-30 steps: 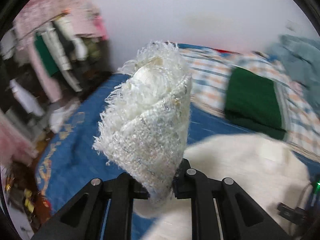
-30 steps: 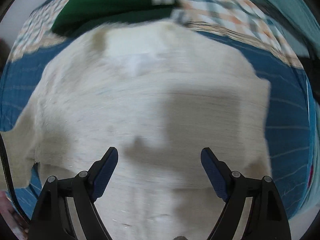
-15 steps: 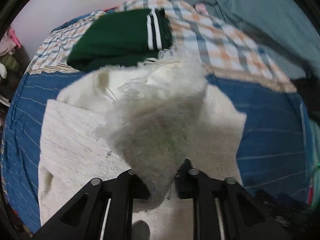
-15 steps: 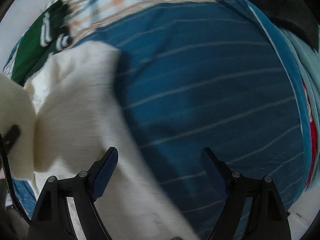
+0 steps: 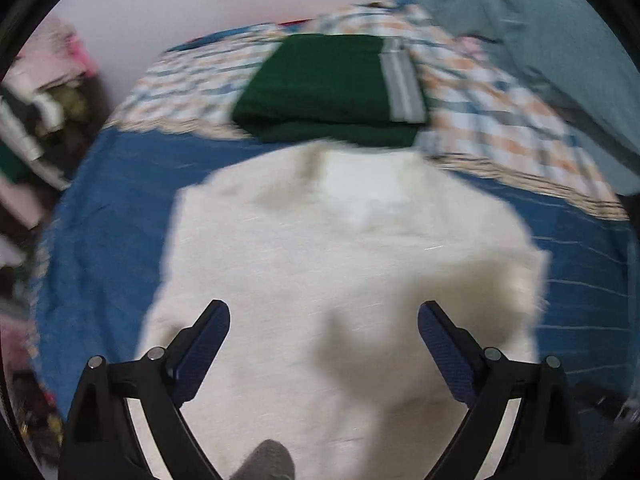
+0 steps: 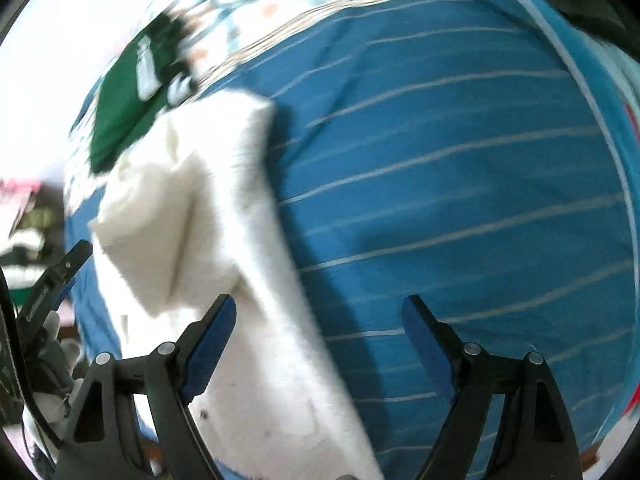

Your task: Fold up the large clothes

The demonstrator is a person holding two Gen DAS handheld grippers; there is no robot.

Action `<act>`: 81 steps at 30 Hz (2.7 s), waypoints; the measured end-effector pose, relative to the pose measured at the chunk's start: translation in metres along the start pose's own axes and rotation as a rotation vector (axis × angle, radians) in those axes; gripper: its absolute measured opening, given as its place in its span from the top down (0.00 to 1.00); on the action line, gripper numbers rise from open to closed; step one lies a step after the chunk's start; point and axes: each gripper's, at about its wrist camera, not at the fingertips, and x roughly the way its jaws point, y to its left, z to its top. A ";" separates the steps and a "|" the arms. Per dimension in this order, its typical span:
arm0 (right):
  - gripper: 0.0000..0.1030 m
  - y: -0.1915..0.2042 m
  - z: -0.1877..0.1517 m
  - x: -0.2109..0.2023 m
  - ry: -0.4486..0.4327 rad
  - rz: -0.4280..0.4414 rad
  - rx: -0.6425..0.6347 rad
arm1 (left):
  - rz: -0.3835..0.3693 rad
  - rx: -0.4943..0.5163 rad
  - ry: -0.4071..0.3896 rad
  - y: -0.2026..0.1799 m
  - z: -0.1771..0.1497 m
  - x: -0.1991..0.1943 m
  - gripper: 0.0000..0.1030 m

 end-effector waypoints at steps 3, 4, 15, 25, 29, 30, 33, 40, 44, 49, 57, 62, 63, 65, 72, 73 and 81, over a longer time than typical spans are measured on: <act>0.16 0.036 0.010 0.026 0.061 -0.024 -0.148 | 0.142 -0.006 0.051 0.030 -0.029 0.021 0.07; 0.18 0.049 0.013 0.041 0.090 -0.047 -0.208 | 0.179 -0.001 0.086 0.036 -0.040 0.033 0.07; 0.79 -0.004 0.042 0.101 0.117 -0.081 -0.004 | 0.327 -0.038 0.286 0.072 -0.104 0.123 0.06; 0.54 -0.018 0.035 0.024 0.047 0.215 0.185 | 0.194 -0.216 0.196 0.092 -0.109 0.133 0.00; 0.40 0.009 0.041 0.043 0.100 0.434 0.148 | 0.118 -0.246 0.209 0.099 -0.110 0.131 0.00; 0.40 0.012 0.039 0.053 0.123 0.441 0.145 | 0.116 -0.243 0.211 0.099 -0.110 0.130 0.00; 0.61 0.031 0.038 0.094 0.212 0.362 0.124 | 0.112 -0.221 0.233 0.101 -0.106 0.124 0.00; 0.92 0.102 0.047 0.027 0.013 0.149 -0.172 | 0.133 -0.245 0.201 0.111 -0.105 0.083 0.00; 0.92 0.129 0.048 -0.033 -0.129 0.145 -0.314 | 0.121 -0.284 0.188 0.114 -0.103 0.069 0.00; 0.92 0.158 0.061 -0.047 -0.282 0.160 -0.409 | 0.107 -0.289 0.176 0.123 -0.094 0.073 0.00; 0.59 0.086 0.074 0.060 0.017 -0.129 -0.181 | 0.138 -0.214 0.216 0.122 -0.092 0.075 0.00; 0.53 0.095 0.046 -0.002 -0.119 -0.155 -0.150 | 0.184 -0.126 0.187 0.119 -0.081 0.061 0.00; 0.53 0.098 0.041 -0.007 -0.131 -0.143 -0.163 | 0.188 -0.119 0.184 0.117 -0.076 0.059 0.00; 0.53 0.111 0.032 -0.015 -0.139 -0.088 -0.199 | 0.180 -0.120 0.181 0.115 -0.068 0.061 0.00; 0.74 0.134 0.055 0.050 -0.020 -0.046 -0.264 | 0.160 -0.111 0.104 0.076 -0.016 0.092 0.00; 0.77 0.133 0.063 0.064 -0.005 -0.082 -0.272 | 0.167 -0.102 0.104 0.071 -0.012 0.099 0.00; 0.85 0.136 0.096 0.100 0.087 -0.244 -0.310 | 0.273 -0.027 0.152 0.046 -0.004 0.140 0.00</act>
